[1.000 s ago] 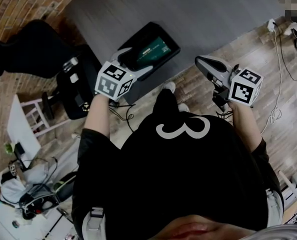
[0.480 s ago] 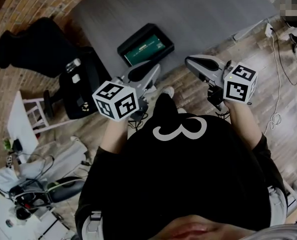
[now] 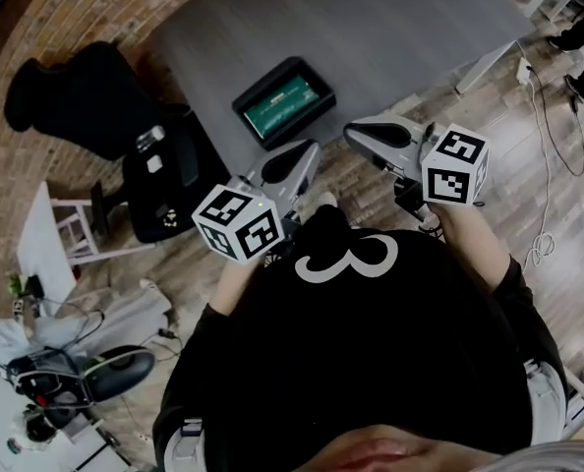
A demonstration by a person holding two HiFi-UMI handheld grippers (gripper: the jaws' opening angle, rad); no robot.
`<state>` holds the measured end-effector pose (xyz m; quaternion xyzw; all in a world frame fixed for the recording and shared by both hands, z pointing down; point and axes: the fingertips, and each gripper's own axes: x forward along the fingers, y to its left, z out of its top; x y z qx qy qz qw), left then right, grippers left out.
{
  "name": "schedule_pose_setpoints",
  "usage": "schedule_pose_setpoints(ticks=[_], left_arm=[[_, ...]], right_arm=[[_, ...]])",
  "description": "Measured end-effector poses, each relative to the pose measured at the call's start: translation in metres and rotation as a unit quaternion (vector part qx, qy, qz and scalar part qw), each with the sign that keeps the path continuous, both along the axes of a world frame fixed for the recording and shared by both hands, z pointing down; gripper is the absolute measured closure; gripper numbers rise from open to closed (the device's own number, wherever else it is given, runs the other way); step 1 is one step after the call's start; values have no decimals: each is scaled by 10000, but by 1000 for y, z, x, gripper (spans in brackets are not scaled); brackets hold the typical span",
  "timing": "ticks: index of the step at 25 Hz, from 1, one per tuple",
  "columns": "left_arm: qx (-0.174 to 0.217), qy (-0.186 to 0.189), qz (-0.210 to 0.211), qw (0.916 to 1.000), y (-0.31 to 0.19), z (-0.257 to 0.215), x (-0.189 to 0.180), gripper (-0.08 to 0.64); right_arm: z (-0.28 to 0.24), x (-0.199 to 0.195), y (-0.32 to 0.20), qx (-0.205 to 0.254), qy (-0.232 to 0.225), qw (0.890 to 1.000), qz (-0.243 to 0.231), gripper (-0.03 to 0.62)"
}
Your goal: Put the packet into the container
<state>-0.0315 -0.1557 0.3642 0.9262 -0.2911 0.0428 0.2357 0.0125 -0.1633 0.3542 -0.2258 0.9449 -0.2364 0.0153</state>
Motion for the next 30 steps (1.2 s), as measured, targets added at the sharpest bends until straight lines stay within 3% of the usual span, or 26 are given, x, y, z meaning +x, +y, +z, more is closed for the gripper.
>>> schedule_pose_setpoints(ticks=[30], left_arm=[[478, -54, -110, 9988, -17, -30, -2, 548]], right_arm=[[-20, -8, -8, 273, 63, 9996, -4, 591]])
